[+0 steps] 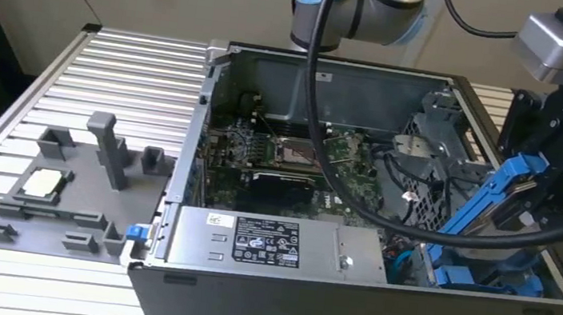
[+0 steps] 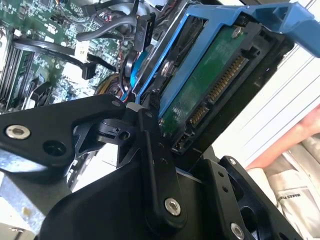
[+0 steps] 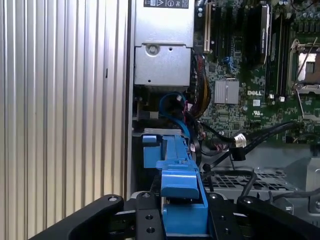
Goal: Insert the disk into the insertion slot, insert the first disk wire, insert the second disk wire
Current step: 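Insert the disk into the insertion slot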
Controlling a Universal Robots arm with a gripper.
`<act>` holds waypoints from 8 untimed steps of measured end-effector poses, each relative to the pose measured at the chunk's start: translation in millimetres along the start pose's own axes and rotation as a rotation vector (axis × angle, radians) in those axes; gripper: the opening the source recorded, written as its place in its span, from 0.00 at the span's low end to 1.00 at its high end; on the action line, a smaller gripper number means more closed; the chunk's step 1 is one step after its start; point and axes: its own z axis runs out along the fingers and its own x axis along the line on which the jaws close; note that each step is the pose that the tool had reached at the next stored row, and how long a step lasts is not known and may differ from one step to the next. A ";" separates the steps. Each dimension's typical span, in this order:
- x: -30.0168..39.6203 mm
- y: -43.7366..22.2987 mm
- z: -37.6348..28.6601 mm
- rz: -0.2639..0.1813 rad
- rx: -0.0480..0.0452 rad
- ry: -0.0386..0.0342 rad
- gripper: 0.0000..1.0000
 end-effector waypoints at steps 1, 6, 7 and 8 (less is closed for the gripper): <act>-0.1 -0.3 1.5 0.000 -0.0001 -0.0001 0.33; -0.7 -2.0 10.0 -0.001 -0.0002 0.0001 0.33; -0.7 -2.2 11.8 -0.001 -0.0001 0.0001 0.33; -0.8 -2.6 13.6 -0.001 -0.0002 0.0002 0.33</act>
